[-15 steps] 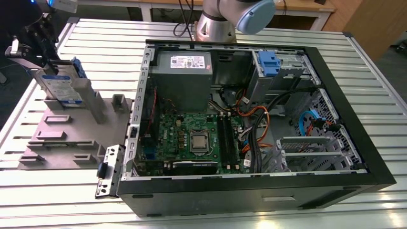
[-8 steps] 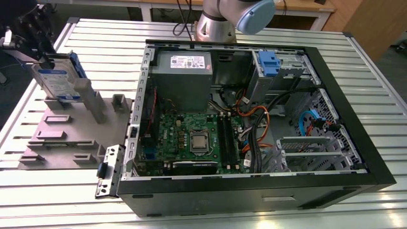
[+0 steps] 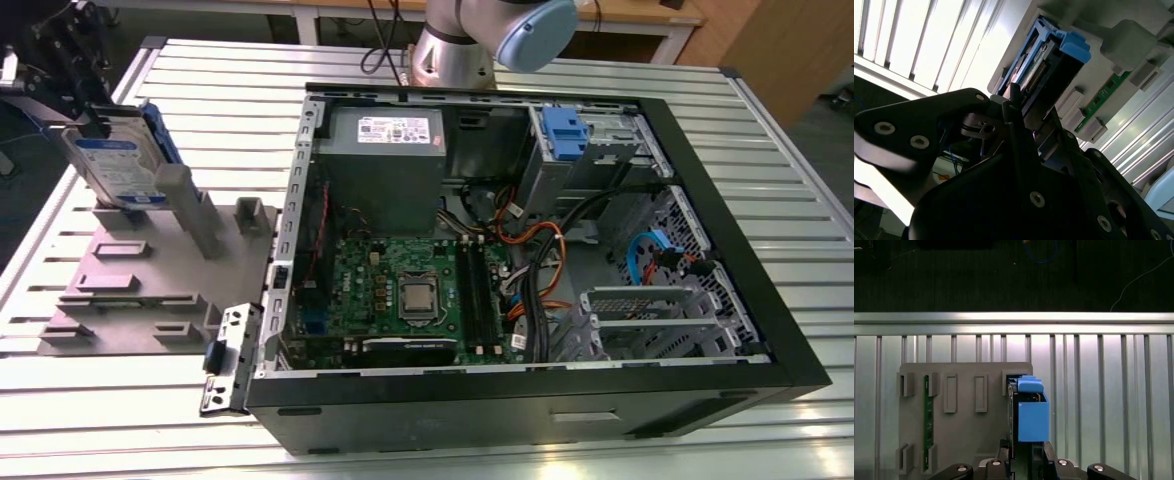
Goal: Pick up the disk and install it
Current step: 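Pick up the disk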
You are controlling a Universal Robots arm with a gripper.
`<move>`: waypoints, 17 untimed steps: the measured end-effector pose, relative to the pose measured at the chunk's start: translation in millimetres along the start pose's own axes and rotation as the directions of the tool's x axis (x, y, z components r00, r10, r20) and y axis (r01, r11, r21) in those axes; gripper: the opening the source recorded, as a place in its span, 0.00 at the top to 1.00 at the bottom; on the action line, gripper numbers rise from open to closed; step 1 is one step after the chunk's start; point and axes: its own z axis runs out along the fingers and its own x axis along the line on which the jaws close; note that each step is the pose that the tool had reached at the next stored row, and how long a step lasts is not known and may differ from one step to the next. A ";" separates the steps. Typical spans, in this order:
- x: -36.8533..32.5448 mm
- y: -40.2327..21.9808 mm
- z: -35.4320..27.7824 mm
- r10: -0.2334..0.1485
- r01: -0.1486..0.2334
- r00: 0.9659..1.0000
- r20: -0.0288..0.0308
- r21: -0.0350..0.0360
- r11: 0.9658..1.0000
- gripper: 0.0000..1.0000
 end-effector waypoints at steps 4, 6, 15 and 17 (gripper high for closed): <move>-0.1 0.0 -1.8 0.000 0.000 1.000 0.000 0.000 1.000 0.65; -0.1 0.1 -2.6 0.000 0.000 1.000 0.000 0.000 1.000 0.65; -0.2 0.1 -5.0 0.000 0.000 1.000 0.000 0.000 1.000 0.65; -0.2 0.1 -4.9 0.000 0.000 1.000 0.000 0.000 1.000 0.65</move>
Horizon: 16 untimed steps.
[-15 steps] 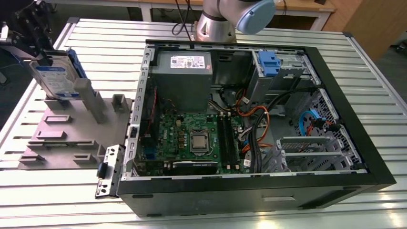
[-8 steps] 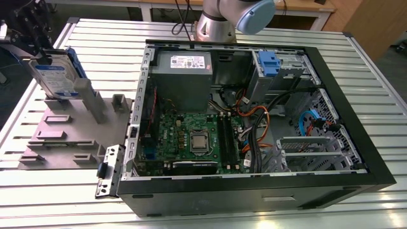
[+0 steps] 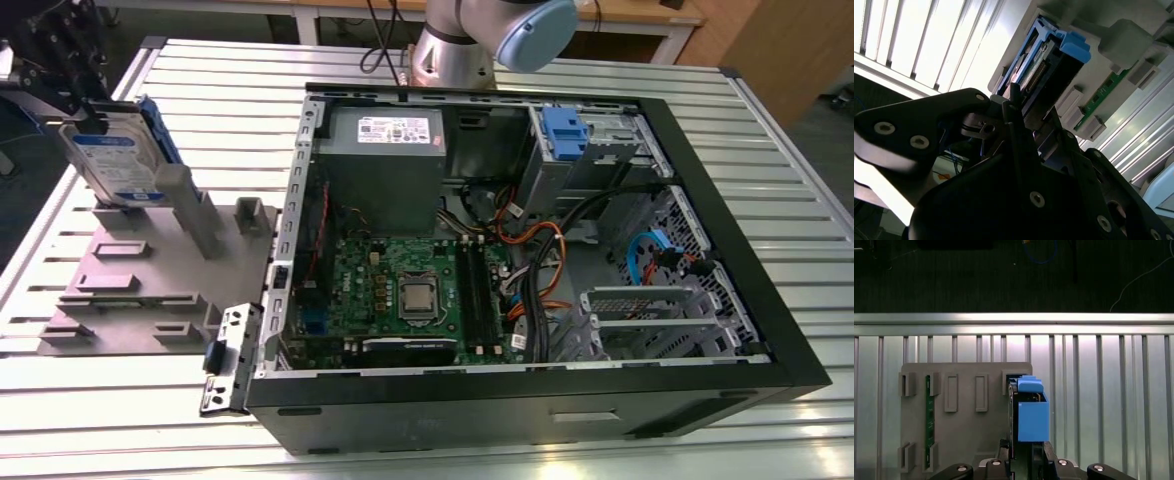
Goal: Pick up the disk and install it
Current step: 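Pick up the disk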
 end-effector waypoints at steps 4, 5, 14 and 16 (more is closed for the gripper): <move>0.0 0.0 -0.2 0.000 0.000 1.000 0.000 0.000 1.000 0.65; 0.0 0.0 -0.5 0.000 0.000 1.000 0.000 0.000 1.000 0.65; -0.1 0.0 -2.0 0.000 0.000 1.000 0.000 0.000 1.000 0.65; -0.1 0.0 -2.1 0.000 0.000 1.000 0.000 0.000 1.000 0.65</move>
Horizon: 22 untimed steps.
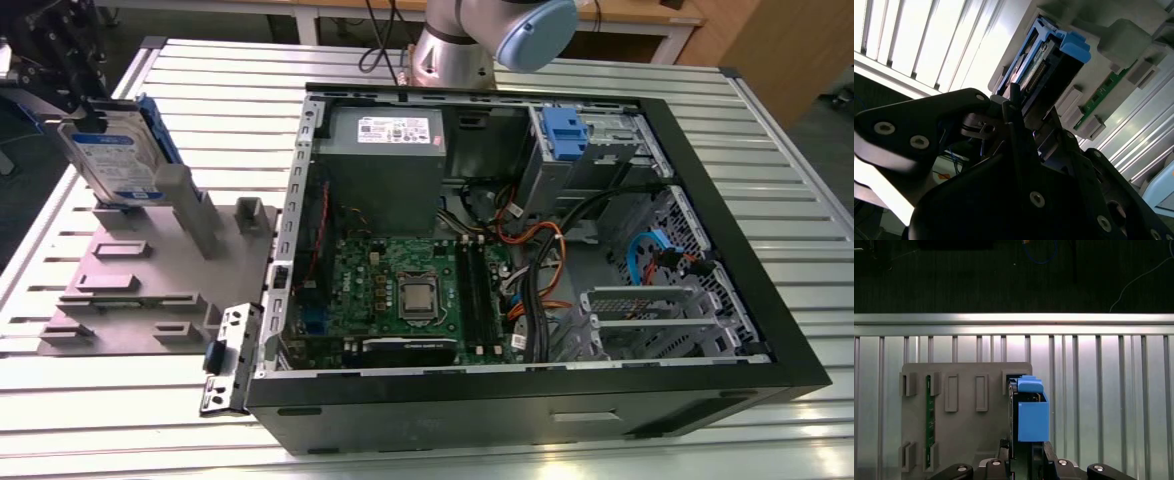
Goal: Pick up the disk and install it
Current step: 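Pick up the disk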
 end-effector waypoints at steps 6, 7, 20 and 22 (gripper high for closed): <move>-0.1 0.1 -3.1 0.000 0.000 1.000 0.000 0.000 1.000 0.65; -0.2 0.1 -4.1 0.000 0.000 1.000 0.000 0.000 1.000 0.65; -0.3 0.2 -8.5 0.000 0.000 1.000 0.000 0.000 1.000 0.65; -0.4 0.2 -9.7 0.000 0.000 1.000 0.000 0.000 1.000 0.65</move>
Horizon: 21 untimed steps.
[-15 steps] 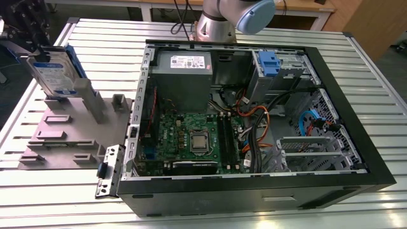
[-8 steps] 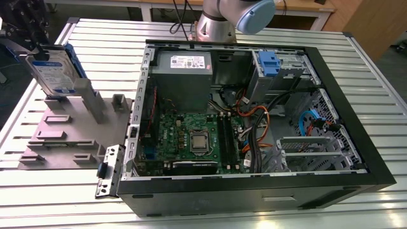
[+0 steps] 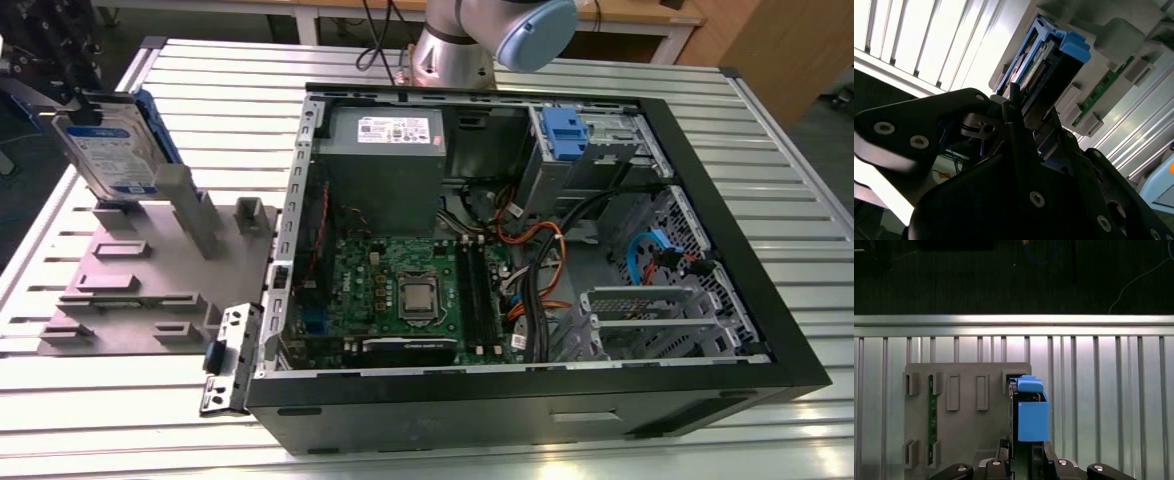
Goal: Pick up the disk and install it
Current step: 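Pick up the disk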
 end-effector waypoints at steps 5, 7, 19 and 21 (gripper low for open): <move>-0.1 0.0 -1.7 0.000 0.000 1.000 0.000 0.000 1.000 0.65; -0.1 0.1 -2.1 0.000 0.000 1.000 0.000 0.000 1.000 0.65; -0.2 0.1 -5.9 0.000 0.000 1.000 0.000 0.000 1.000 0.65; -0.3 0.1 -6.3 0.000 0.000 1.000 0.000 0.000 1.000 0.65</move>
